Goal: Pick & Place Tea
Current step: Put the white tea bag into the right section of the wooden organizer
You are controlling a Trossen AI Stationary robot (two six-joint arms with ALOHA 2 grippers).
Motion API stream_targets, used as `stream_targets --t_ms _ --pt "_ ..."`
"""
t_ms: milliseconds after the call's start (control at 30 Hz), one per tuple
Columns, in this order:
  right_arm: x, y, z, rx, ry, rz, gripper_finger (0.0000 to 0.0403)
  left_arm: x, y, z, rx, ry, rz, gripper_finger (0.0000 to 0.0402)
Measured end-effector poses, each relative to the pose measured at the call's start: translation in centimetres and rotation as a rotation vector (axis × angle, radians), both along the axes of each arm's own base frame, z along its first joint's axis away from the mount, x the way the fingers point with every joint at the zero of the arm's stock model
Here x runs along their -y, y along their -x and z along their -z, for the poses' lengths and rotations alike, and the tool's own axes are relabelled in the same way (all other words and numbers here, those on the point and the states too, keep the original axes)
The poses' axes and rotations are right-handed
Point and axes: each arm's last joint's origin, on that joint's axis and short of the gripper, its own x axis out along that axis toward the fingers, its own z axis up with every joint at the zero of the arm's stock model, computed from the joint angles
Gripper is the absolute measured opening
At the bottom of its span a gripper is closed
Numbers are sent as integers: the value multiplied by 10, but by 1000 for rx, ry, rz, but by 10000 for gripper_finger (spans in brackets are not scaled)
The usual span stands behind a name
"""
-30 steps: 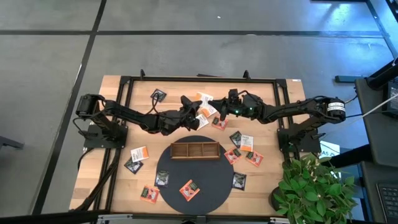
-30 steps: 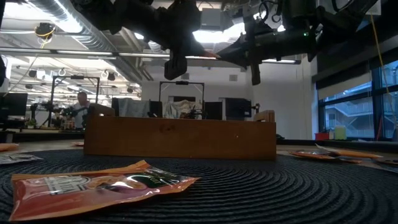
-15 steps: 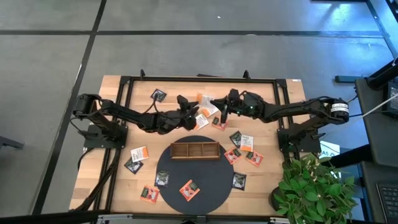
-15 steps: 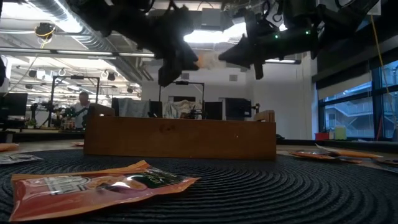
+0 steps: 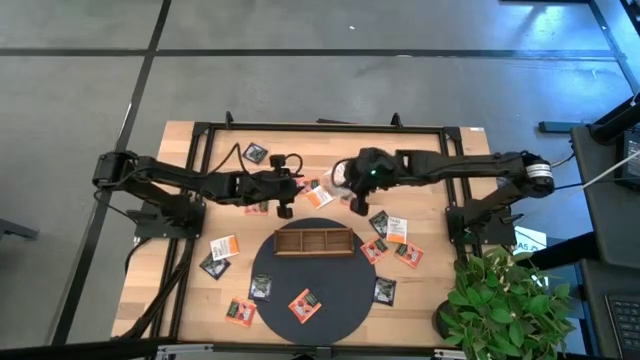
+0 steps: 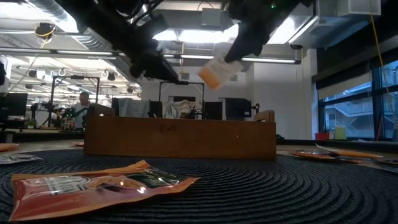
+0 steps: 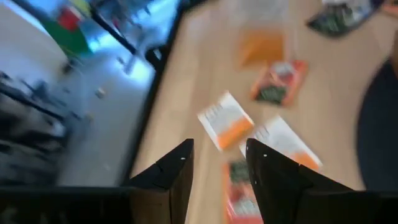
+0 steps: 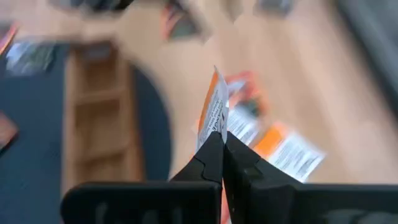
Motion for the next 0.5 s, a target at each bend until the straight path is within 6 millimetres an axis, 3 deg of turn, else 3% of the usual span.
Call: stream_targets --t_ms 133,500 --pt "-18 -15 2 -60 -111 -138 4 -3 3 4 -24 75 3 143" --pt "-50 -44 50 -319 -167 -249 4 -3 4 7 -47 117 20 143"
